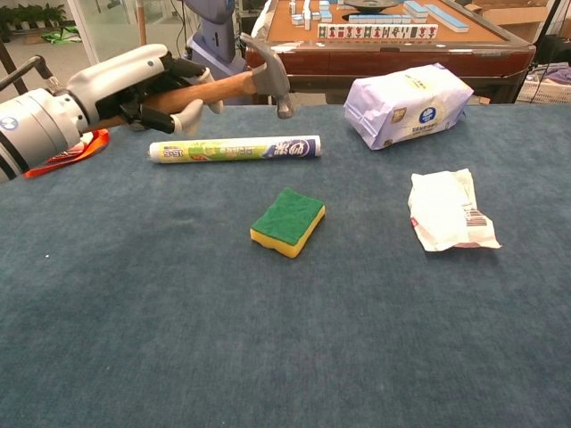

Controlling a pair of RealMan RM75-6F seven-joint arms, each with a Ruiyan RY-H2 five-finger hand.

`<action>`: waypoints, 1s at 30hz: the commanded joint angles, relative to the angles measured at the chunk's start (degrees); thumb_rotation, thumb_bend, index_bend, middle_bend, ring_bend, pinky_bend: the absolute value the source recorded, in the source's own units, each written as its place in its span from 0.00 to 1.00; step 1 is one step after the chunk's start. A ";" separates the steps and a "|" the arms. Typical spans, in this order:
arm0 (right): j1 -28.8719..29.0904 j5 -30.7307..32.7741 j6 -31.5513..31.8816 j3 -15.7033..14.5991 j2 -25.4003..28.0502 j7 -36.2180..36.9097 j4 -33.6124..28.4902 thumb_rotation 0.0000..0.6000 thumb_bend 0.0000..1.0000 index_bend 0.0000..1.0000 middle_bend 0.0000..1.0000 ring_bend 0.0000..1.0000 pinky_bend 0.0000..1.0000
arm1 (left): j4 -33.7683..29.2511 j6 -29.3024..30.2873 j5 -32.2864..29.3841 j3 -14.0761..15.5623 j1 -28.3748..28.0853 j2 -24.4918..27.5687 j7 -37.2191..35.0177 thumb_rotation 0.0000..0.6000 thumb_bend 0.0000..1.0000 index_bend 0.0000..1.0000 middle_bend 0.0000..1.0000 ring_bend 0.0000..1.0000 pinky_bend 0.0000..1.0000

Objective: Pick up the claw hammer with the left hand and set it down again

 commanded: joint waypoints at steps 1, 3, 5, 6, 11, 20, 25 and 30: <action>0.03 0.02 -0.08 -0.03 0.03 -0.13 -0.09 1.00 0.28 0.39 0.43 0.36 0.43 | 0.15 0.36 1.04 0.78 0.29 0.12 -1.48 1.00 0.61 0.72 0.78 0.77 0.95; 0.00 0.08 -0.09 -0.05 0.08 -0.25 -0.19 1.00 0.28 0.39 0.43 0.36 0.43 | 1.50 0.26 2.03 1.68 0.18 -0.55 -0.73 1.00 0.61 0.72 0.78 0.77 0.95; -0.07 0.13 -0.09 -0.11 0.17 -0.44 -0.36 1.00 0.28 0.39 0.43 0.36 0.43 | 3.37 -0.07 2.87 2.65 0.07 -1.89 0.03 1.00 0.61 0.72 0.78 0.77 0.95; -0.10 0.18 -0.07 -0.12 0.23 -0.55 -0.45 1.00 0.28 0.39 0.43 0.36 0.43 | 4.55 -0.57 3.25 3.23 -0.06 -2.76 0.61 1.00 0.61 0.72 0.78 0.77 0.95; -0.21 0.37 -0.04 -0.15 0.44 -0.91 -0.76 1.00 0.28 0.39 0.43 0.36 0.43 | 10.11 -2.99 4.34 5.17 -0.74 -6.58 3.84 1.00 0.61 0.71 0.78 0.77 0.95; -0.36 0.57 0.01 -0.20 0.52 -0.91 -0.76 1.00 0.28 0.39 0.43 0.36 0.43 | 14.36 -7.39 5.47 7.95 -1.66 -9.30 8.10 1.00 0.61 0.71 0.78 0.77 0.95; -0.52 0.64 0.28 -0.16 0.50 -0.56 -0.43 1.00 0.28 0.39 0.43 0.36 0.43 | 11.39 -3.41 3.87 5.15 -0.91 -7.40 4.81 1.00 0.61 0.72 0.78 0.76 0.95; -0.20 0.69 -0.21 -0.07 0.10 -0.11 0.07 1.00 0.28 0.39 0.43 0.36 0.43 | 7.95 -2.63 2.69 3.80 -0.52 -4.04 5.04 1.00 0.61 0.72 0.78 0.76 0.95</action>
